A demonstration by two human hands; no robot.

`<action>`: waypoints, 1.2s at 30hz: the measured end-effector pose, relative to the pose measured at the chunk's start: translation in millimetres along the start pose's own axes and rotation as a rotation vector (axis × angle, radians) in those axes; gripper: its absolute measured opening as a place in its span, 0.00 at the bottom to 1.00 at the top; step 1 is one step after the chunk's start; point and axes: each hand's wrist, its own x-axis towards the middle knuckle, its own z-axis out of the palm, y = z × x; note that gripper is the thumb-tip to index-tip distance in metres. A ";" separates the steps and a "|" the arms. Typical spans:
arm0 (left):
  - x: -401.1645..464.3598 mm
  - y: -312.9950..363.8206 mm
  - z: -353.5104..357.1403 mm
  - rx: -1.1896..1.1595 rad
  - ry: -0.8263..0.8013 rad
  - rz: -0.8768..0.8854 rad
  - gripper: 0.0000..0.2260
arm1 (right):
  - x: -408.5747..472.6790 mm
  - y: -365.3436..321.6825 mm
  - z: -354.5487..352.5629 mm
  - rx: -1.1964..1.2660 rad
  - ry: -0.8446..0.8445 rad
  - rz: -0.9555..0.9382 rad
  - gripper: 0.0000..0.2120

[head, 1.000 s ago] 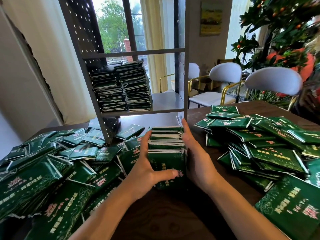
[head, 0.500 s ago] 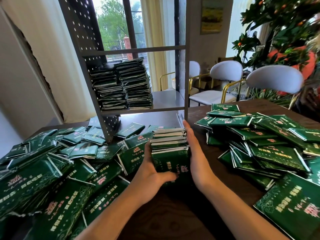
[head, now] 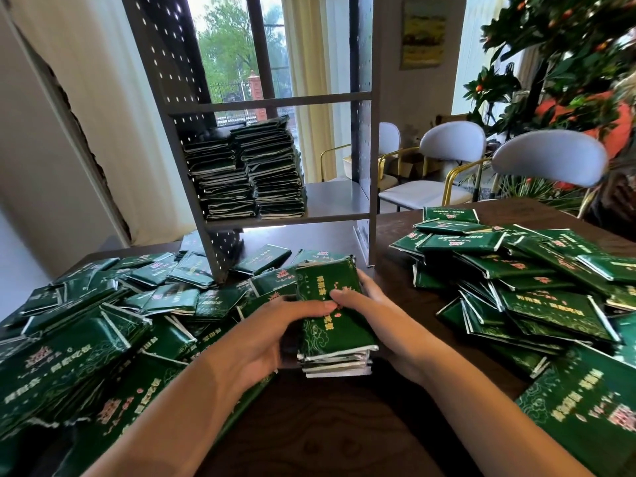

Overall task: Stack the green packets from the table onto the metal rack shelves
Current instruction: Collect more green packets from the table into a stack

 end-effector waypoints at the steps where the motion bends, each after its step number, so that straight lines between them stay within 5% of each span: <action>1: -0.1 0.1 0.9 0.013 0.000 0.001 0.30 | -0.1 -0.1 -0.8 0.004 0.005 0.018 0.25; 4: -1.3 1.1 0.8 0.046 -0.012 0.015 0.30 | 1.9 1.8 -3.7 0.023 0.032 0.071 0.27; 7: -0.5 7.9 -6.6 0.114 0.054 0.109 0.20 | 3.2 2.1 -6.4 0.077 0.066 0.087 0.19; 9: 2.8 11.2 -15.5 0.341 0.217 0.263 0.13 | 4.8 3.2 -8.6 0.074 0.107 0.081 0.17; 12: 5.7 11.7 -27.8 0.847 0.469 0.441 0.16 | 7.5 6.0 -10.3 0.031 0.157 0.088 0.19; 16: 16.1 -2.6 -39.8 1.316 0.400 0.221 0.27 | 8.5 6.7 -10.8 0.024 0.152 0.093 0.17; 20: 17.8 -16.9 -39.4 1.507 0.359 0.159 0.28 | 9.5 7.7 -12.8 0.036 0.161 0.090 0.16; 26: 8.2 -14.3 -28.1 1.478 0.363 0.237 0.28 | 11.9 9.5 -13.4 0.045 0.177 0.082 0.19; 30: 6.3 -13.5 -27.8 1.129 0.310 0.258 0.34 | 13.8 11.1 -16.2 0.048 0.204 0.073 0.20; 36: 4.7 -0.9 -28.7 0.605 0.465 0.537 0.29 | 15.9 12.4 -16.6 0.046 0.246 0.056 0.26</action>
